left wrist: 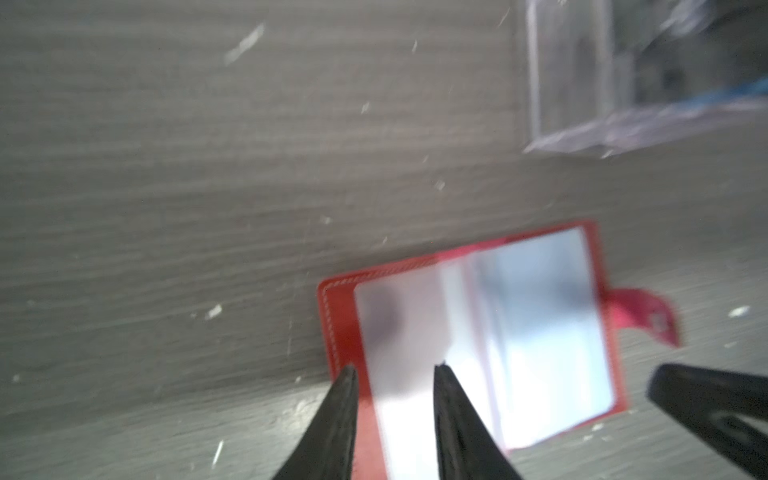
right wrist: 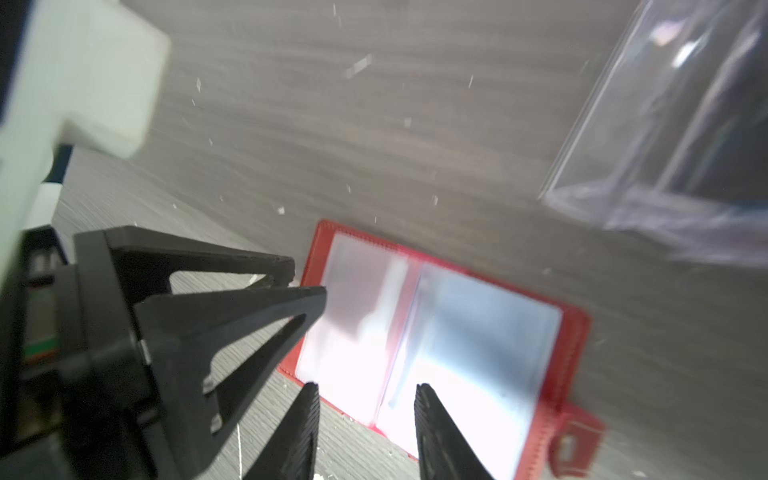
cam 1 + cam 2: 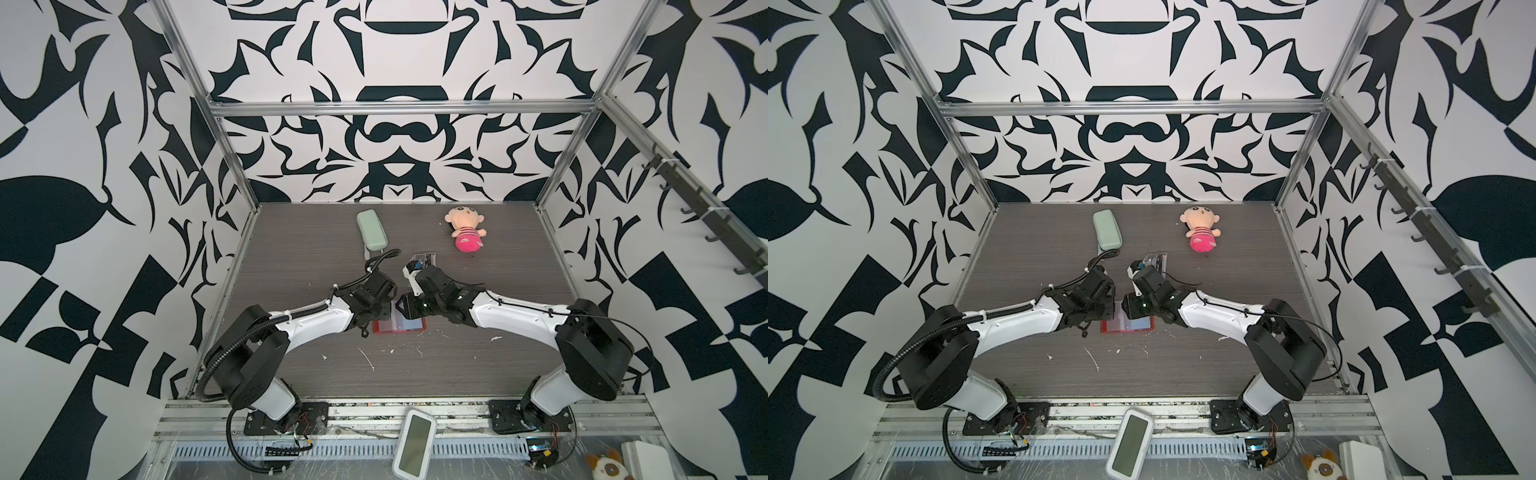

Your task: Put the credit cards into the card holder

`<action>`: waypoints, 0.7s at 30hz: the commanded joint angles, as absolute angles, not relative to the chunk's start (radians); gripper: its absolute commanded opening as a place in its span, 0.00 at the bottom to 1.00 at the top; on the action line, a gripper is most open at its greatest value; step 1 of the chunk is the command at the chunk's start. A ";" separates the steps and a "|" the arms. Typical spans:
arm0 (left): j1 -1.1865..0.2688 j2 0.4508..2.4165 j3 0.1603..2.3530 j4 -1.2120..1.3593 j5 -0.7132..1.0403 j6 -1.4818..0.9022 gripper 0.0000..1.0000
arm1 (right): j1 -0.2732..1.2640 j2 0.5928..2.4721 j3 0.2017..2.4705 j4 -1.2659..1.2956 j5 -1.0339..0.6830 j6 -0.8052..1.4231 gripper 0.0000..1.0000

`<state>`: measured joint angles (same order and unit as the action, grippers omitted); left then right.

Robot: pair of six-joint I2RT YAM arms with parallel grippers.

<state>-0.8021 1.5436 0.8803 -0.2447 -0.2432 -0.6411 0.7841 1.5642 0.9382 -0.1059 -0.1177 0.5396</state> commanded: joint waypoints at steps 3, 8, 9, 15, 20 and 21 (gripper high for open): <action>-0.768 1.571 1.010 -0.316 -0.217 -0.583 0.42 | 0.685 1.520 1.042 -0.234 -0.101 0.462 0.42; -0.706 1.676 1.136 -0.319 -0.104 -0.567 0.46 | 0.586 1.546 1.124 -0.291 -0.146 0.431 0.43; -0.696 1.703 1.166 -0.321 -0.085 -0.563 0.47 | 0.570 1.552 1.141 -0.302 -0.151 0.427 0.43; -0.641 1.857 1.337 -0.326 0.056 -0.554 0.51 | 0.504 1.637 1.261 -0.379 -0.142 0.409 0.44; -0.602 1.961 1.435 -0.327 0.167 -0.564 0.51 | 0.482 1.719 1.348 -0.459 -0.093 0.402 0.47; -0.598 1.977 1.448 -0.324 0.185 -0.564 0.53 | 0.479 1.733 1.364 -0.473 -0.085 0.403 0.48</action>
<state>-0.6132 1.9419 1.4078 -0.2935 0.0868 -0.5682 0.4858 1.7218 1.3052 -0.3950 -0.1211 0.4191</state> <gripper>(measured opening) 0.521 0.476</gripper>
